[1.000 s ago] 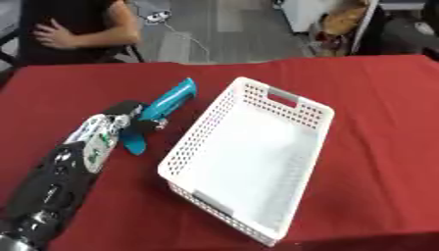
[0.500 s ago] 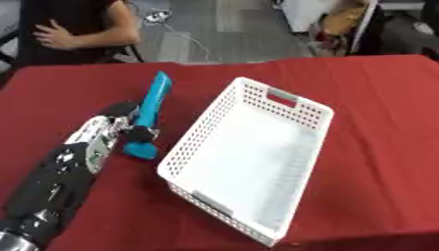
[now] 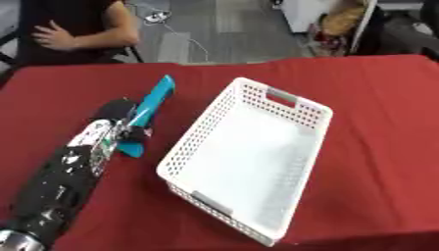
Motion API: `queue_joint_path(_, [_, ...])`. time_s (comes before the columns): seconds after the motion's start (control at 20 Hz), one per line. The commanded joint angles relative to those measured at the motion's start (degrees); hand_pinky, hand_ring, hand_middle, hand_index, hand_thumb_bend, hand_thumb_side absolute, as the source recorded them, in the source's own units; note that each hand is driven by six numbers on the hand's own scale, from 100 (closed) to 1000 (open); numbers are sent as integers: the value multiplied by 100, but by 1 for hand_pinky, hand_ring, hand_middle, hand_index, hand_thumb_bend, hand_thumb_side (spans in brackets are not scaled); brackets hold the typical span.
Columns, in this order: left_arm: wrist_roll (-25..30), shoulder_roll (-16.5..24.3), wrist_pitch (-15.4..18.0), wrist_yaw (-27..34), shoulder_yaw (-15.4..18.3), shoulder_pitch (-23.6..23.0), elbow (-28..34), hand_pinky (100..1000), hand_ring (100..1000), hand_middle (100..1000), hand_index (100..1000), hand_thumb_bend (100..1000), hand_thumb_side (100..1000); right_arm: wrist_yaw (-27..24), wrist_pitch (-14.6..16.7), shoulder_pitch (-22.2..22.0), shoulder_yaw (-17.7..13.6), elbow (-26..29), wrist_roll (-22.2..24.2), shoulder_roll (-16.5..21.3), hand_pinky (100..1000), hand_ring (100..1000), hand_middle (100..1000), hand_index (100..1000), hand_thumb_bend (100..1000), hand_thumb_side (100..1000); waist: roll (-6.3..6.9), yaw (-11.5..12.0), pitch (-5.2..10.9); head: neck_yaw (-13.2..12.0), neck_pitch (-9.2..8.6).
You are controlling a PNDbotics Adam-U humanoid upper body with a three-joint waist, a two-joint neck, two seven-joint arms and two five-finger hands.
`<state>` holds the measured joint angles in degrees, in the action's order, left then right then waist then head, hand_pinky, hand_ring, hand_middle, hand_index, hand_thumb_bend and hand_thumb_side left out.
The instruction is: Pick up objects on the table and place them in the box.
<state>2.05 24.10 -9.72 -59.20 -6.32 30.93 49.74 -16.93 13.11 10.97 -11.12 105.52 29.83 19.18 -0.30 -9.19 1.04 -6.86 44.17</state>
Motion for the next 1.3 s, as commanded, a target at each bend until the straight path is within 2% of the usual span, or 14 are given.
queue_joint_path(0.05, [-174,9,46,65,2,-13,-214,100,100,100,158,100,397,-13,9,73,-32,71,18,86,681,853,868,1000,100,974,-27,3,3,-24,-5])
queue_joint_path(0.55, [-187,27,56,292,11,-27,-220,100,100,100,138,100,410,-4,9,62,-30,67,21,81,680,853,867,1000,100,973,-26,10,11,-28,-5])
queue_joint_path(0.7, [-261,-21,9,563,125,-85,-147,100,100,100,130,100,432,-1,9,62,-34,66,19,77,680,853,867,1000,100,973,-29,18,9,-13,-5])
queue_joint_path(0.8, [-402,-136,-62,1247,355,-178,-79,100,100,100,122,100,451,1,9,61,-40,65,14,73,680,853,867,1000,100,973,-34,30,7,3,-5])
queue_joint_path(0.9, [-635,-254,-83,2350,574,-274,-9,100,100,100,116,100,464,4,9,60,-45,65,9,69,680,853,867,1000,100,973,-37,39,5,18,-5])
queue_joint_path(0.95, [-784,-304,-55,2966,654,-321,39,100,100,100,117,100,423,5,9,60,-45,64,8,67,680,853,867,1000,100,973,-37,42,5,22,-5])
queue_joint_path(1.0, [-923,-325,-17,3500,679,-359,78,100,100,100,118,100,466,6,9,61,-44,65,9,66,680,853,867,1000,100,973,-37,42,4,25,-5])
queue_joint_path(1.1, [-1183,-334,85,4462,684,-422,164,100,100,100,118,100,471,8,8,62,-44,65,7,66,680,853,867,1000,100,973,-35,42,4,37,-5])
queue_joint_path(1.2, [-1400,-303,163,5069,631,-477,253,100,100,100,119,100,472,10,8,63,-44,66,7,67,680,853,867,1000,100,973,-33,39,4,46,-5])
queue_joint_path(1.3, [-1542,-273,195,5396,583,-517,316,100,100,100,119,100,471,11,8,64,-43,67,8,69,680,853,867,1000,100,974,-33,37,5,45,-5])
